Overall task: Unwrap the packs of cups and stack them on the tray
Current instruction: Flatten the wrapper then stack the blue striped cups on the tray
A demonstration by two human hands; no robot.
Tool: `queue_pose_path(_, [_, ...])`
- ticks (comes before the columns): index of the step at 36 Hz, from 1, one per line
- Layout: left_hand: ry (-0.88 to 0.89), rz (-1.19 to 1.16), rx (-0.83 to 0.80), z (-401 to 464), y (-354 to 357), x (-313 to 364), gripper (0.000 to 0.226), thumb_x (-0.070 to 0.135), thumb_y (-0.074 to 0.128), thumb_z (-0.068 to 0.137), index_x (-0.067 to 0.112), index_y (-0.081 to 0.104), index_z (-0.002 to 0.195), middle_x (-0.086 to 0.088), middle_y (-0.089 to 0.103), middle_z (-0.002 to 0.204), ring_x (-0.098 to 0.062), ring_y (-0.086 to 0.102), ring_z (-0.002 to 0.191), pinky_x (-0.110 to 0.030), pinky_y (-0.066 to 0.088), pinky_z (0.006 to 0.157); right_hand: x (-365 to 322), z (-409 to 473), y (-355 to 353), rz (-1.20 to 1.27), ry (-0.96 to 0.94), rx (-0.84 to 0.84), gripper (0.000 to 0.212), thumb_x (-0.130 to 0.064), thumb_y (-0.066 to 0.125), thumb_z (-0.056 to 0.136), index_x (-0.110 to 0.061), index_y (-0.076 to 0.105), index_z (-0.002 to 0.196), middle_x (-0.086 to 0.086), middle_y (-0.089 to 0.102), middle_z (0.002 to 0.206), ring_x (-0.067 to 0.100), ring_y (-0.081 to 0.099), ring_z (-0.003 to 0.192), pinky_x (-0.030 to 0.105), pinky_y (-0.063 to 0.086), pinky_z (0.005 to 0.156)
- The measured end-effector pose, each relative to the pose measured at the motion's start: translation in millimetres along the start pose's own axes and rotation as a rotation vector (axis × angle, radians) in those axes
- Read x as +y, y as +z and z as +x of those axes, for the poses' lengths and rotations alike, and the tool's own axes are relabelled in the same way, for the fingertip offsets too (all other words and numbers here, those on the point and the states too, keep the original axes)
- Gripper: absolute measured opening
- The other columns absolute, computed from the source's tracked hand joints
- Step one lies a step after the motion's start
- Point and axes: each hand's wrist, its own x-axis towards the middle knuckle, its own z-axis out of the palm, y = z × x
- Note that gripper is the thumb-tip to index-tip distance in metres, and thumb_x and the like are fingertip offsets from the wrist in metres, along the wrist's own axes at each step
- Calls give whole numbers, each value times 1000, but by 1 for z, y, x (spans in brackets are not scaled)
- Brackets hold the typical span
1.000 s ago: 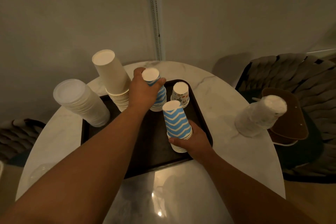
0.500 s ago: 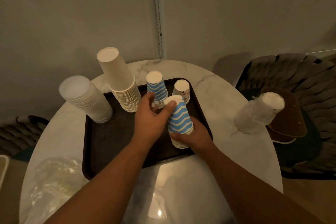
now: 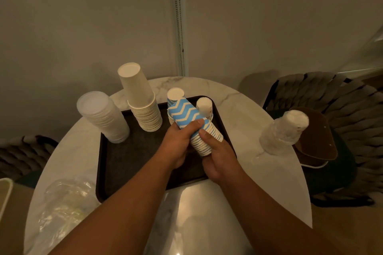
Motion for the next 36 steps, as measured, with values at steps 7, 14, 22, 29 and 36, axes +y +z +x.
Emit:
queue_pose_path(7, [154,-150,263,8,8,11,40,20,76,81,11,59,116,-11,73,107,-24,73,93,-37,59,75,0,-2,-2,-86,-33,-49,49,-9,66,74,-7,58,122,17,65,122,24,67,103,30,54,89])
queue_pose_path(14, [204,-115,395,23,16,21,46,26,80,80,11,60,119,-6,73,105,-20,73,90,-40,60,79,3,5,-12,-100,-85,-5,69,-22,87,66,-7,57,126,14,67,121,26,65,109,29,55,86])
queue_pose_path(22, [706,526,442,51,8,89,47,40,75,82,20,50,116,9,62,108,-3,62,97,-13,48,86,-9,14,-30,42,62,124,37,-27,60,79,-17,60,115,4,73,101,18,68,89,32,51,78])
queue_pose_path(29, [604,680,407,78,-8,80,61,33,79,80,13,47,128,5,60,115,-12,61,106,-25,49,93,-14,18,-37,92,101,173,26,-24,53,93,-15,59,117,5,73,100,21,67,92,35,50,83])
queue_pose_path(36, [477,815,424,90,-18,56,70,33,78,81,15,42,138,-3,57,130,-16,54,115,-31,45,99,-15,22,-43,91,93,183,48,-27,60,81,-12,56,126,7,73,103,20,70,89,34,51,81])
